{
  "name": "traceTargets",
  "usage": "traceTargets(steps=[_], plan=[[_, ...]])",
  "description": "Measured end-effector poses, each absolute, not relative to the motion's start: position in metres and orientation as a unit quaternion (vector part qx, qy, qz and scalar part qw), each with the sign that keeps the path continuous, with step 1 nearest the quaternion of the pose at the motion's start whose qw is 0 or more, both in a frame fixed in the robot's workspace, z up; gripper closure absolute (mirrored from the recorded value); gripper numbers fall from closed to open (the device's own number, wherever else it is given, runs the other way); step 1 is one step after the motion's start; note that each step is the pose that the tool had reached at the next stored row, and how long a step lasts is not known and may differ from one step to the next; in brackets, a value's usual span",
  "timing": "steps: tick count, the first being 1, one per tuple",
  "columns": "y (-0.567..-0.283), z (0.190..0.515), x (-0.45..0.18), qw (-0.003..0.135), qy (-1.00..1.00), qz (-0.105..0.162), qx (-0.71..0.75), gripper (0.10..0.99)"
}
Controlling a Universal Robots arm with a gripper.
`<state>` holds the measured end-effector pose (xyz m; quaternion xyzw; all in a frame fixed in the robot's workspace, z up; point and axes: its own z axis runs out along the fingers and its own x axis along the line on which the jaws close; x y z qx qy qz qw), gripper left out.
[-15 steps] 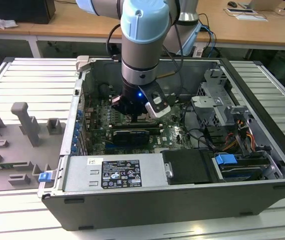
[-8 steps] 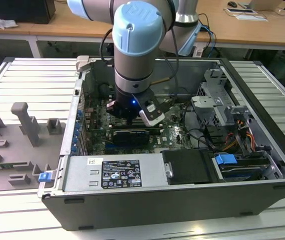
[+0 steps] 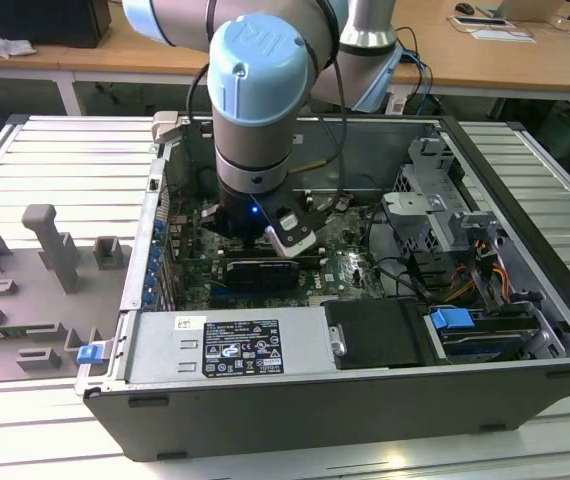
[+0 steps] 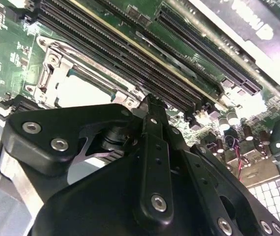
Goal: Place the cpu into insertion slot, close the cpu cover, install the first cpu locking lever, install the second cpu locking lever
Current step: 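Install the second cpu locking lever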
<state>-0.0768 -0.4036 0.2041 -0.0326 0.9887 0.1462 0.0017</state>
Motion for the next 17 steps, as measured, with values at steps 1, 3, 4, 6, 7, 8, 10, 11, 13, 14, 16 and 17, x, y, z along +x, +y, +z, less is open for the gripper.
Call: traceTargets(steps=[1, 3, 4, 6, 7, 8, 10, 11, 13, 14, 16, 17], plan=[[-0.404, 0.203, -0.077, 0.002, 0.988, 0.148, -0.032, 0.98], [-0.404, 0.201, -0.078, 0.002, 0.988, 0.152, -0.032, 0.98], [-0.404, 0.2, -0.078, 0.002, 0.988, 0.154, -0.032, 0.98], [-0.404, 0.198, -0.079, 0.002, 0.987, 0.157, -0.033, 0.98], [-0.404, 0.197, -0.079, 0.002, 0.987, 0.158, -0.033, 0.98], [-0.404, 0.197, -0.079, 0.002, 0.987, 0.16, -0.032, 0.98], [-0.403, 0.196, -0.079, 0.003, 0.986, 0.164, -0.032, 0.98], [-0.403, 0.196, -0.079, 0.003, 0.986, 0.166, -0.032, 0.98], [-0.402, 0.195, -0.079, 0.003, 0.985, 0.168, -0.033, 0.98], [-0.402, 0.194, -0.079, 0.003, 0.985, 0.169, -0.033, 0.98], [-0.402, 0.193, -0.079, 0.003, 0.985, 0.169, -0.032, 0.98], [-0.402, 0.193, -0.079, 0.003, 0.985, 0.169, -0.032, 0.98]])
